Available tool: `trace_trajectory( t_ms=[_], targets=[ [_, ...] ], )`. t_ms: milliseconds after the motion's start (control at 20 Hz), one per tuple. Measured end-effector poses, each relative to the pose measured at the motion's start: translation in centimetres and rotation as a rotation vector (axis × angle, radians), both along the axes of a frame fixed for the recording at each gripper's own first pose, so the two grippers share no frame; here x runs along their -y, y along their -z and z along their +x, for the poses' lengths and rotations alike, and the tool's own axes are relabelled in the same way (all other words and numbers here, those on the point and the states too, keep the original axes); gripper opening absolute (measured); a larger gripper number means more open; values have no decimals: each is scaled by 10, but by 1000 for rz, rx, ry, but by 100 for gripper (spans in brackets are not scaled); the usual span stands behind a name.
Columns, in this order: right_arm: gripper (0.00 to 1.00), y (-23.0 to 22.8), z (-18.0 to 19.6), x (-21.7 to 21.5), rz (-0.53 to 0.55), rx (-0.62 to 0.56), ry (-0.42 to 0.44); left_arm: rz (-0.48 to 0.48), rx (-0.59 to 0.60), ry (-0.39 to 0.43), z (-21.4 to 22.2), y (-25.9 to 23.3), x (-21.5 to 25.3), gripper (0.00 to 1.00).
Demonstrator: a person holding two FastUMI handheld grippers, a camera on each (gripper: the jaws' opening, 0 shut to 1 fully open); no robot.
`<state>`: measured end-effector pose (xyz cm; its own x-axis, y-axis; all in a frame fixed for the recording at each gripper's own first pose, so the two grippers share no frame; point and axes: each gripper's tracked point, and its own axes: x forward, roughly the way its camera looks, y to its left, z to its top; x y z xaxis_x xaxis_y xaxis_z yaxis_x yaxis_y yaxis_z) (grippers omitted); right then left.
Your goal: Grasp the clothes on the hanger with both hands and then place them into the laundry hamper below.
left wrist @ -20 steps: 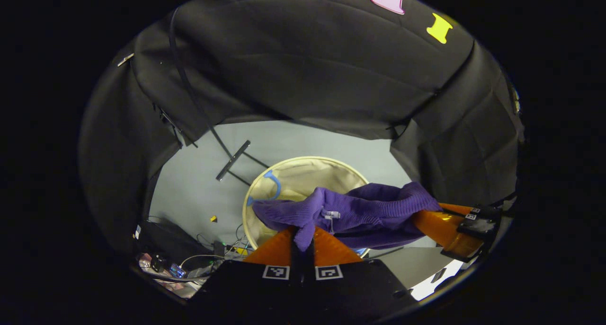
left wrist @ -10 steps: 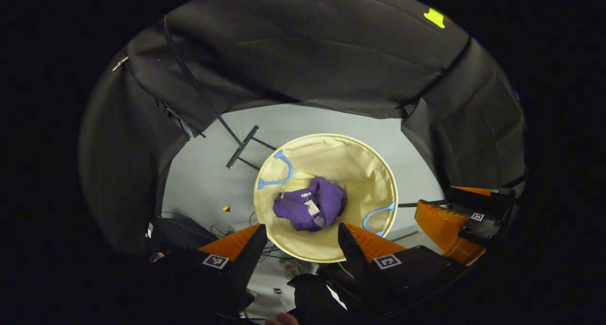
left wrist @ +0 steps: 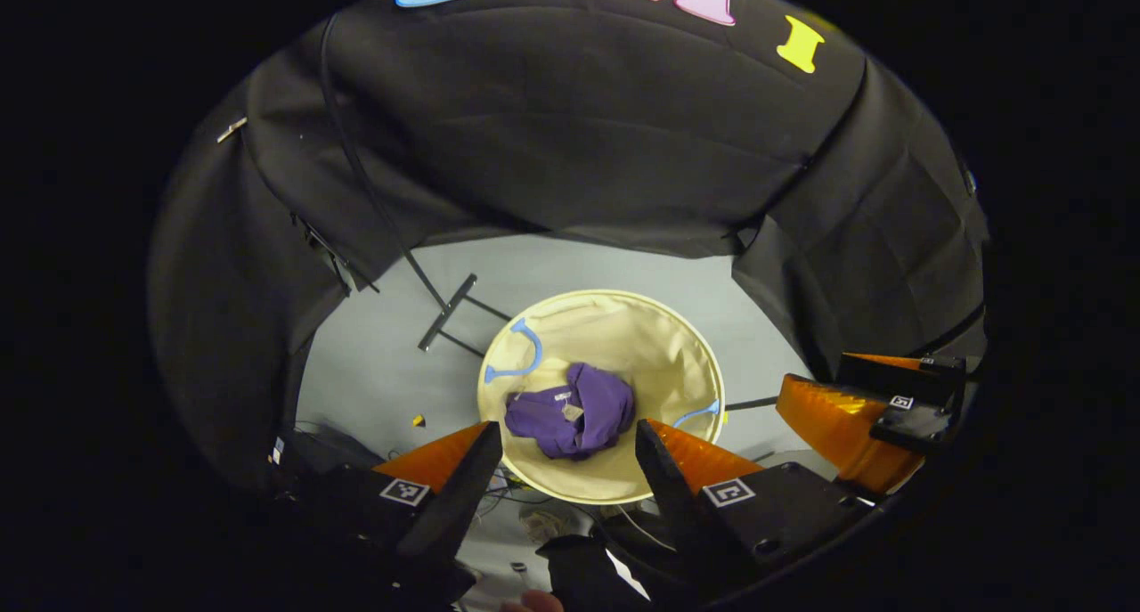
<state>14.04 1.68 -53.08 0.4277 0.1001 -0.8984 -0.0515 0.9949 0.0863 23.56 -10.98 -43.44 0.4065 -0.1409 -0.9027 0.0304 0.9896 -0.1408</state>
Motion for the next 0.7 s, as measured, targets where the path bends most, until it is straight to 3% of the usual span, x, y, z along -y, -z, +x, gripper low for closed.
trace_trajectory(
  t_ms=[100, 150, 400, 700],
  targets=[
    [94, -19, -3, -1, -10, 42, -2, -6, 50, 1, -2, -21, -3, 95],
    [99, -26, -4, -2, -18, 64, 0, -13, 77, -2, -2, -32, -4, 95],
    [99, -94, 5, -1, -71, 236, 22, -7, 282, 21, 2, -107, -19, 95],
    [98, -213, 20, -2, -79, 485, 77, -21, 552, -2, 12, -225, -41, 95]
  ],
)
